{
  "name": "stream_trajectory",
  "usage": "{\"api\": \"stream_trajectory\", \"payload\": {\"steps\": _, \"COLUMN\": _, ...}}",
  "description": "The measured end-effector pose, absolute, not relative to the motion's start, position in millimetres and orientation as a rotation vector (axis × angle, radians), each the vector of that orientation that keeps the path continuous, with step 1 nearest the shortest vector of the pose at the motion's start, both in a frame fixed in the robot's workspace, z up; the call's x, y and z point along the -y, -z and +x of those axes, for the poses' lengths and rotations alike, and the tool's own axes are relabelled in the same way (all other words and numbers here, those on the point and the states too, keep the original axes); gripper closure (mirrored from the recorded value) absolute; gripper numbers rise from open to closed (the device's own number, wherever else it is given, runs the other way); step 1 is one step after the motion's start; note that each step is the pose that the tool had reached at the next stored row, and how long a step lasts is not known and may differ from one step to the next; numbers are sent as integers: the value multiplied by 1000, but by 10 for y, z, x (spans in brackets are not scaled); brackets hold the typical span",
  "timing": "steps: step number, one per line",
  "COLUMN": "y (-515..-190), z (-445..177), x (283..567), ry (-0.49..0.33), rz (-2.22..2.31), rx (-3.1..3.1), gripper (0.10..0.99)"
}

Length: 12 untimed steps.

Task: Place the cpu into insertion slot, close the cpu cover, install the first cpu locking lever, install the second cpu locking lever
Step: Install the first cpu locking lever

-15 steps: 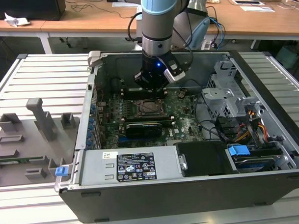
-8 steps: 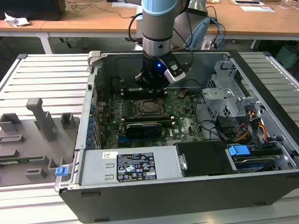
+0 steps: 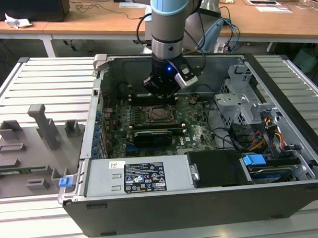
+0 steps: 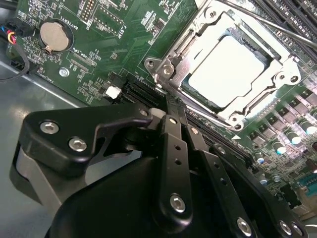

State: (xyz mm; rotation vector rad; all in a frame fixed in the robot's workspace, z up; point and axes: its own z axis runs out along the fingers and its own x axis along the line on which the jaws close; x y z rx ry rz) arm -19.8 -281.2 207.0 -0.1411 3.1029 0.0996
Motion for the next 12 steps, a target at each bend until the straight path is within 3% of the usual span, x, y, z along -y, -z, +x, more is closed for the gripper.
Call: {"api": "stream_trajectory", "payload": {"steps": 12, "y": -2018, "z": -198, "x": 2812, "ry": -78, "rz": -142, "rx": -3104, "gripper": 980}}
